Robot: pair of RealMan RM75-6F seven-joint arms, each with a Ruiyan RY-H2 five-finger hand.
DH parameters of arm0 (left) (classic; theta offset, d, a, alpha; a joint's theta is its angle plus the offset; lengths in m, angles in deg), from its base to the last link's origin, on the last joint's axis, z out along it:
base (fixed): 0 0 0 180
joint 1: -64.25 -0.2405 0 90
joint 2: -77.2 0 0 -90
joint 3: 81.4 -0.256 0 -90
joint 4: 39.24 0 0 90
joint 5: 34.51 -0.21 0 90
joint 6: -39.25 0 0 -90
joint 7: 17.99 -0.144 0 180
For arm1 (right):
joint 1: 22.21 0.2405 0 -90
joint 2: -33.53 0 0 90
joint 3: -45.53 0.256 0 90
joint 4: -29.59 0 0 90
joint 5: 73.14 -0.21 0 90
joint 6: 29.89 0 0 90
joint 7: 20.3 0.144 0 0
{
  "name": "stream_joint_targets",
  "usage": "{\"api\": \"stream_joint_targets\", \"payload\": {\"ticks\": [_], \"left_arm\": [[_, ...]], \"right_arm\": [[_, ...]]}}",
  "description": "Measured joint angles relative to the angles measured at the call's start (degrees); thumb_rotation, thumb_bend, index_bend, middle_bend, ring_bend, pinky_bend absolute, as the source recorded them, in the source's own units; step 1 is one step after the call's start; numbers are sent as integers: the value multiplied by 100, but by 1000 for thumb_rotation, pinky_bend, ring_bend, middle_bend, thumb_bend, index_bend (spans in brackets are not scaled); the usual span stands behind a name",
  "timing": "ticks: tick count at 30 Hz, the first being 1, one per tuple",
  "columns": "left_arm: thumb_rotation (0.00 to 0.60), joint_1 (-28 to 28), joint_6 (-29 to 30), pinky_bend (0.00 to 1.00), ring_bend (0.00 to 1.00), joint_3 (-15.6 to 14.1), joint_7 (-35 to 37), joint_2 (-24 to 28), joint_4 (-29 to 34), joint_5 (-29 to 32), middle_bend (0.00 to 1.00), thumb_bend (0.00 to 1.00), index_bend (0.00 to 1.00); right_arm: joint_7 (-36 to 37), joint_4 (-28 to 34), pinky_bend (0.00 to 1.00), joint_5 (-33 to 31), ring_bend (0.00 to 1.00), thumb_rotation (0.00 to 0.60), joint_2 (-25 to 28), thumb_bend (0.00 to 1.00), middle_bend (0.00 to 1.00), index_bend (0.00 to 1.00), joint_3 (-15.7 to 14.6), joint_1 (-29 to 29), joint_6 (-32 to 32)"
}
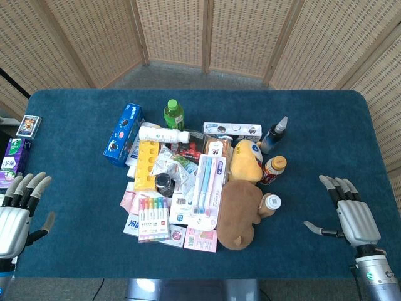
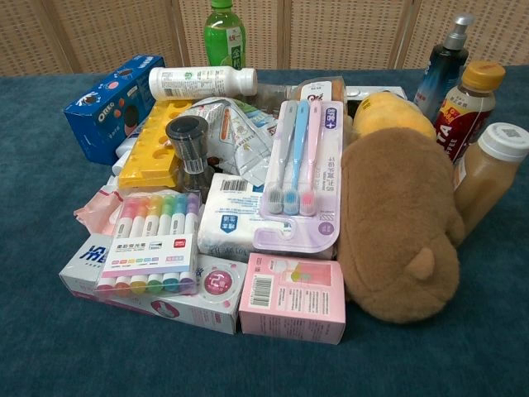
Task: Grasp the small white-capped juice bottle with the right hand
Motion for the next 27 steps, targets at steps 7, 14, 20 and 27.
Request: {"api": "stream_joint_targets", "payload": {"ticks": [7, 14, 20, 27], "left_arm": [[600, -10, -34, 0, 15, -30, 15, -8, -16, -9, 105, 470, 95], [600, -40, 79, 0, 16, -15, 143, 84, 33, -86, 104, 472, 91], [600, -16, 103, 0, 15, 8, 173, 205, 161, -177, 104, 470, 89], [600, -21, 125, 0, 15, 8, 142, 276, 264, -244, 104, 471, 84]], "right_arm": [[122, -31, 0, 14, 0, 363, -46, 6, 0, 0, -27, 28, -95], [701, -121, 0, 154, 0, 364, -65, 7, 0, 0, -61, 58, -201], [1472, -245, 0, 288, 0, 365, -133, 6, 0, 0, -63, 171, -419], [2428, -685, 0, 459, 0, 365, -395, 5, 0, 0, -14, 432, -739]]}}
